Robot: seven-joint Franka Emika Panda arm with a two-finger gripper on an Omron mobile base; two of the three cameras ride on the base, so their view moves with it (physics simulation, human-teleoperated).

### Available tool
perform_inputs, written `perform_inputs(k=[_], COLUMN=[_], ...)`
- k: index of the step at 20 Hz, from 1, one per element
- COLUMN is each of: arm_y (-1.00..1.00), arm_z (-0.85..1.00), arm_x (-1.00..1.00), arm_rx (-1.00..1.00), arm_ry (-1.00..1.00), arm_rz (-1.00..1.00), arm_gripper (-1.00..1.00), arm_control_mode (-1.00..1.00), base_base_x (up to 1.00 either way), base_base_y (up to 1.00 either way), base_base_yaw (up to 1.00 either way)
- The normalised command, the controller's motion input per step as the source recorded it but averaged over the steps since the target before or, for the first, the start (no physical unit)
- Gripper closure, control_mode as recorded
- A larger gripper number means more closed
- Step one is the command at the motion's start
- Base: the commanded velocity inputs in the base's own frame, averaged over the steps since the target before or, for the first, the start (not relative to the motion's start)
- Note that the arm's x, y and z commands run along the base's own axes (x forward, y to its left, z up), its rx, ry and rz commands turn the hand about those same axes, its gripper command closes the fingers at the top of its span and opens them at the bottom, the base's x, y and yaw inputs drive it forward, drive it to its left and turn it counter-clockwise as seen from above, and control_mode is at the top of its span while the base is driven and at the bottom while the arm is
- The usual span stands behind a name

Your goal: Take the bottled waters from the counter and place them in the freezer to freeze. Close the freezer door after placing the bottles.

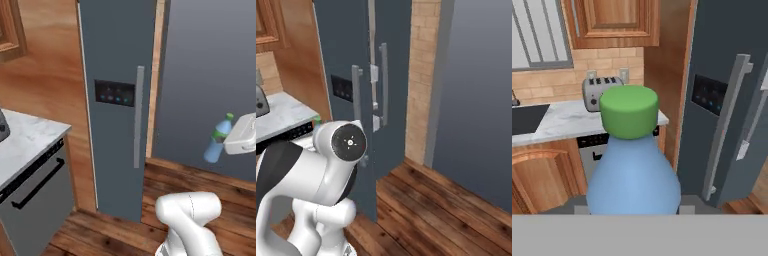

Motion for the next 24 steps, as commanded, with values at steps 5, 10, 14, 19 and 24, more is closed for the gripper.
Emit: perform_inputs(k=[5,10,14,19,24], arm_y=[0.00,0.00,0.00,0.00,0.00], arm_z=[0.00,0.00,0.00,0.00,0.00], arm_x=[0.00,0.00,0.00,0.00,0.00], arm_rx=[0.00,0.00,0.00,0.00,0.00], arm_ry=[0.00,0.00,0.00,0.00,0.00], arm_rz=[0.00,0.00,0.00,0.00,0.00], arm_gripper=[1.00,1.00,1.00,1.00,1.00], arm_control_mode=[1.00,1.00,1.00,1.00,1.00], base_base_x=[0.48,0.64,0.57,0.41,0.28], base_base_y=[-1.00,-0.96,-0.80,-0.66,-0.46], base_base_yaw=[-0.06,0.15,0.37,0.54,0.57])
